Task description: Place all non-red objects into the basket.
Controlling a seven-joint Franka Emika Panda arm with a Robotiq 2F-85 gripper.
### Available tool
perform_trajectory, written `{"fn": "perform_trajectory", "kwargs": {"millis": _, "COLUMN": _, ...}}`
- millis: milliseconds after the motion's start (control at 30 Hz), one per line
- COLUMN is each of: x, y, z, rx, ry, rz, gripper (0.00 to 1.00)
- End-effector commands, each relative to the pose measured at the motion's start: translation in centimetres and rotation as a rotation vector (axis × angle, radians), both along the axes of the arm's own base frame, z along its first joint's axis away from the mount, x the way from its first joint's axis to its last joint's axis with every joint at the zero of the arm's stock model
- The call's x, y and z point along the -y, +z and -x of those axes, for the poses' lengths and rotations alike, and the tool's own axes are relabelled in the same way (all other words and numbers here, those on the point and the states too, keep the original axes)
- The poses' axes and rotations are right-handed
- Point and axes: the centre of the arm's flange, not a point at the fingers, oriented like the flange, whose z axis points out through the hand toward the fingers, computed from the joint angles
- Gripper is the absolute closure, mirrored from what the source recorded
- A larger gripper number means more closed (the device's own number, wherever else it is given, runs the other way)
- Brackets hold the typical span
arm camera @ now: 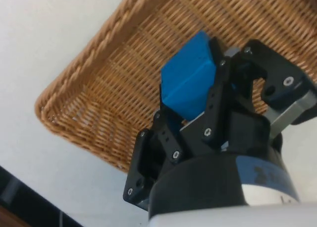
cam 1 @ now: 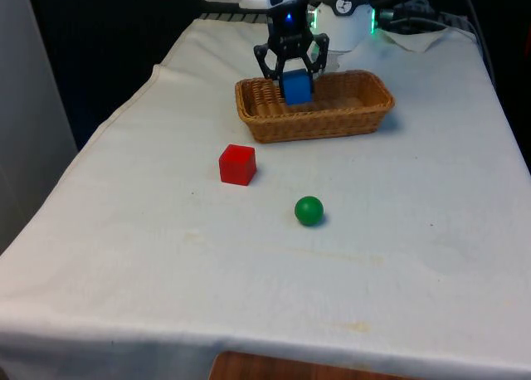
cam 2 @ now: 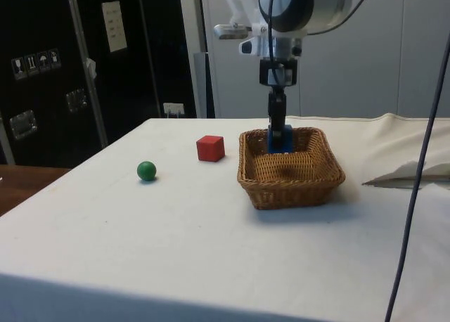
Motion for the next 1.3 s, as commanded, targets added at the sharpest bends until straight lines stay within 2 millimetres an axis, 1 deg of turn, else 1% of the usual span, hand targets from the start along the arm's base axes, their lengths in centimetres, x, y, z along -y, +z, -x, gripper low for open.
{"fn": "perform_trajectory", "kwargs": {"millis": 0, "x": 0.1, "y": -0.1, "z": 0.1, "rx": 0.003, "ry": 0.002, "rz": 0.004, "gripper": 0.97}}
{"fn": "perform_trajectory", "kwargs": {"millis": 100, "x": 0.3, "y": -0.4, "z": 0.5, "rx": 0.024, "ry": 0.005, "rz": 0.023, "gripper": 0.97}}
{"fn": "perform_trajectory", "kwargs": {"millis": 300, "x": 0.5, "y": -1.3, "z": 0.7, "rx": 0.012, "ry": 0.003, "rz": 0.037, "gripper": 0.97}}
{"fn": "perform_trajectory", "kwargs": {"millis": 567, "x": 0.7, "y": -3.2, "z": 0.2, "rx": 0.001, "ry": -0.044, "rz": 0.064, "gripper": 0.97}}
{"fn": "perform_trajectory", "kwargs": {"millis": 600, "x": 0.8, "y": -3.2, "z": 0.3, "rx": -0.010, "ry": -0.032, "rz": 0.065, "gripper": 0.97}}
{"fn": "perform_trajectory", "kwargs": {"millis": 833, "x": 1.1, "y": -3.8, "z": -0.2, "rx": -0.012, "ry": -0.075, "rz": 0.075, "gripper": 0.97}}
{"fn": "perform_trajectory", "kwargs": {"millis": 867, "x": 1.2, "y": -3.8, "z": -0.3, "rx": -0.012, "ry": -0.077, "rz": 0.076, "gripper": 0.96}}
{"fn": "perform_trajectory", "kwargs": {"millis": 900, "x": 1.2, "y": -3.8, "z": -0.2, "rx": -0.016, "ry": -0.072, "rz": 0.075, "gripper": 0.90}}
{"fn": "perform_trajectory", "kwargs": {"millis": 933, "x": 1.3, "y": -3.9, "z": -0.3, "rx": -0.013, "ry": -0.082, "rz": 0.076, "gripper": 0.77}}
{"fn": "perform_trajectory", "kwargs": {"millis": 1133, "x": 1.3, "y": -3.9, "z": -0.4, "rx": -0.015, "ry": -0.086, "rz": 0.078, "gripper": 0.19}}
{"fn": "perform_trajectory", "kwargs": {"millis": 1167, "x": 1.3, "y": -4.0, "z": -0.4, "rx": -0.016, "ry": -0.086, "rz": 0.078, "gripper": 0.02}}
{"fn": "perform_trajectory", "kwargs": {"millis": 1200, "x": 1.3, "y": -4.0, "z": -0.3, "rx": -0.019, "ry": -0.084, "rz": 0.077, "gripper": 0.00}}
{"fn": "perform_trajectory", "kwargs": {"millis": 1267, "x": 1.4, "y": -4.0, "z": -0.4, "rx": -0.017, "ry": -0.088, "rz": 0.078, "gripper": 0.00}}
